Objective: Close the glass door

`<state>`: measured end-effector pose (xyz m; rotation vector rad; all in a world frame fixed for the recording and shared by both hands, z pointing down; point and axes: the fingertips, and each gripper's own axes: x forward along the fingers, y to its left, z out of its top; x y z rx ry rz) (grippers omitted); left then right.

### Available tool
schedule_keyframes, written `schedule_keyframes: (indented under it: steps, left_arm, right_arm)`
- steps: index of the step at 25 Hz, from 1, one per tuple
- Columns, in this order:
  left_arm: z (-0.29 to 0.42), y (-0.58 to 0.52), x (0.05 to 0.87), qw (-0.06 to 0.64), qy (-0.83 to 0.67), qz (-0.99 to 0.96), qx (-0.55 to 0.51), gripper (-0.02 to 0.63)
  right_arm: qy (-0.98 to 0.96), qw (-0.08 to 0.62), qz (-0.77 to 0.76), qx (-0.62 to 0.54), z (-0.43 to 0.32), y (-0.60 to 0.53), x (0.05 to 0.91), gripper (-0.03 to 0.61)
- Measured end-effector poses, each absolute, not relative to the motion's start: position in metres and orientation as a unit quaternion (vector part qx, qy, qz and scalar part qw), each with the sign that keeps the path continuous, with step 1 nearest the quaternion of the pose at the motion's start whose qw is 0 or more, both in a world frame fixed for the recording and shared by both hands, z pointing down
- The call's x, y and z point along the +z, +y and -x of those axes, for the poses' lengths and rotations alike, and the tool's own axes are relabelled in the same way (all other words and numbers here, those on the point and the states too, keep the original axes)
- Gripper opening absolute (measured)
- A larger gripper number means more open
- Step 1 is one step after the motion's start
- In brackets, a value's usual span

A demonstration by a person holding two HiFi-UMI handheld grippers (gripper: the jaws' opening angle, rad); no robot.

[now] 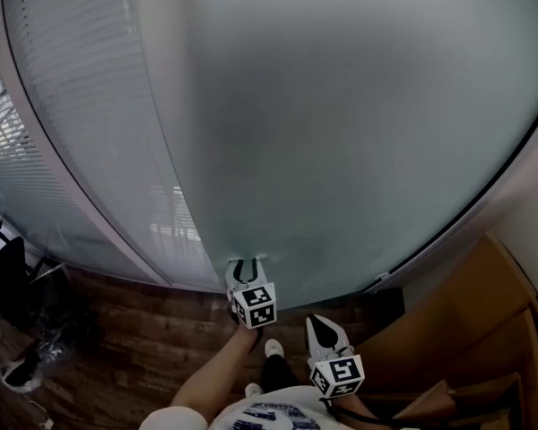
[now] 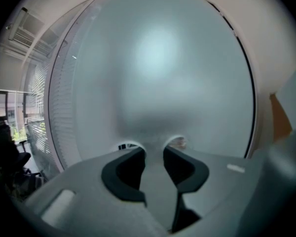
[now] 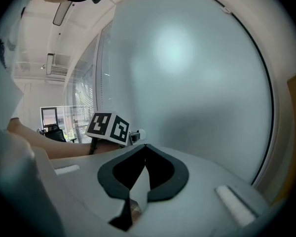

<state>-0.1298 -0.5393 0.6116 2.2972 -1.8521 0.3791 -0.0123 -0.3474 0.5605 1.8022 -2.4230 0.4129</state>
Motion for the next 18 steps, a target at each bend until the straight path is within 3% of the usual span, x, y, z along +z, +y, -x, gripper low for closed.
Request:
schedule_keyframes:
  steps: [18]
  left_arm:
    - [0.135,-0.629,0.604,0.082,-0.630,-0.765,0.109,0.118]
  right_arm:
    - [-0.823,0.062,-0.545,0.147,0.011,-0.463,0.564,0.008]
